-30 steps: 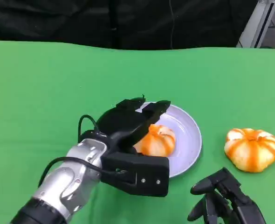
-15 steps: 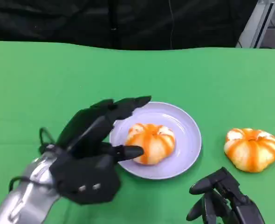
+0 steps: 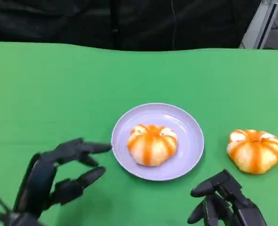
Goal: Grasp the bread from the table and place it into the plate.
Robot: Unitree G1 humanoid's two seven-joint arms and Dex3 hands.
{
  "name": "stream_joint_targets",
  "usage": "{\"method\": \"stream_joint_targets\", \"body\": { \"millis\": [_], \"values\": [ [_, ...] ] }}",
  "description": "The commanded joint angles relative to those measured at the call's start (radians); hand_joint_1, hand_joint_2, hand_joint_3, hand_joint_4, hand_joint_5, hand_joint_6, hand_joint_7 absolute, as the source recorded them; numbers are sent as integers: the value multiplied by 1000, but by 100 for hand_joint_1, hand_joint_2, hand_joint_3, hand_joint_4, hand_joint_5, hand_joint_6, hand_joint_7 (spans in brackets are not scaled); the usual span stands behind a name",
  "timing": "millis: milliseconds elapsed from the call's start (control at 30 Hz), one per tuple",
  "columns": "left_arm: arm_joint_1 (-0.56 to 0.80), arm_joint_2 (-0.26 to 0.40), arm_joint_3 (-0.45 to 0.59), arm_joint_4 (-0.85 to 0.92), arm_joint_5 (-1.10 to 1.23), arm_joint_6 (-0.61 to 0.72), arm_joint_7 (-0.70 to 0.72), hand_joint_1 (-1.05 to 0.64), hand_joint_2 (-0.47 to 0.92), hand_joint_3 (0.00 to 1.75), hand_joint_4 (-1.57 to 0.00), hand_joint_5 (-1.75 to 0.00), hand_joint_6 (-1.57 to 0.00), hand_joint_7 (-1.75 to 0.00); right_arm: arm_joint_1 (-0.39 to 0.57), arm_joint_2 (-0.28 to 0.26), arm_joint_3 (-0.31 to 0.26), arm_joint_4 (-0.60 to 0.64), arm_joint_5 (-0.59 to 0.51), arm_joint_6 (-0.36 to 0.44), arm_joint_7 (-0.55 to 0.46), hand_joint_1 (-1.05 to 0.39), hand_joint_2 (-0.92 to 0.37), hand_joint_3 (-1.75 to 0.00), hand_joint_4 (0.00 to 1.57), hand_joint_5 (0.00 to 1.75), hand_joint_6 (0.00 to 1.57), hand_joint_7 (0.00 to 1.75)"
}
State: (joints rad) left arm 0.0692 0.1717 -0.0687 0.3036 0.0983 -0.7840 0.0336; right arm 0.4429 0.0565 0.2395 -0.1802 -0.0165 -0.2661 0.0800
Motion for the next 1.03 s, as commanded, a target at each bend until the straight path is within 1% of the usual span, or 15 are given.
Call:
{"method": "stream_joint_targets", "body": {
  "millis": [33, 100, 167, 267, 300, 667, 933, 1033],
  "values": [
    [57, -22, 28, -3, -118, -36, -45, -17, 83, 52, -71, -138, -70, -109, 18, -9, -7, -22, 6, 10, -8, -27, -92, -100, 36, 175, 12, 175],
    [88, -35, 30, -24, -177, -22, -76, -12, 70, 82, -72, -144, -73, -118, 20, -11, -9, -23, 10, 7, -5, -27, -92, -100, 36, 175, 12, 175],
    [101, -41, 31, -22, -224, -28, -115, -8, 67, 95, -72, -151, -73, -125, 17, -13, -12, -18, 12, -2, -2, -26, -92, -101, 36, 175, 11, 175],
    [112, -57, 35, -17, -268, -17, -159, -7, 63, 105, -75, -156, -75, -135, 16, -17, -17, -15, 14, -3, 1, -26, -92, -101, 36, 175, 11, 175],
    [114, -62, 35, -15, -280, -14, -174, -6, 63, 106, -75, -157, -75, -136, 16, -18, -18, -12, 13, -8, 1, -26, -92, -101, 36, 175, 11, 175],
    [130, -103, 42, -35, -343, 57, -279, -7, 67, 94, -76, -156, -78, -133, 8, -24, -32, -1, 18, -32, 7, -25, -92, -100, 35, 175, 11, 175],
    [153, -133, 44, -59, -344, 97, -305, -7, 63, 100, -75, -158, -78, -131, -4, -30, -43, 18, 24, -55, 14, -24, -92, -102, 35, 175, 12, 175],
    [156, -139, 48, -66, -337, 105, -303, -8, 62, 101, -75, -160, -78, -131, -4, -26, -44, 14, 28, -48, 12, -24, -92, -101, 35, 175, 13, 175]
  ]
}}
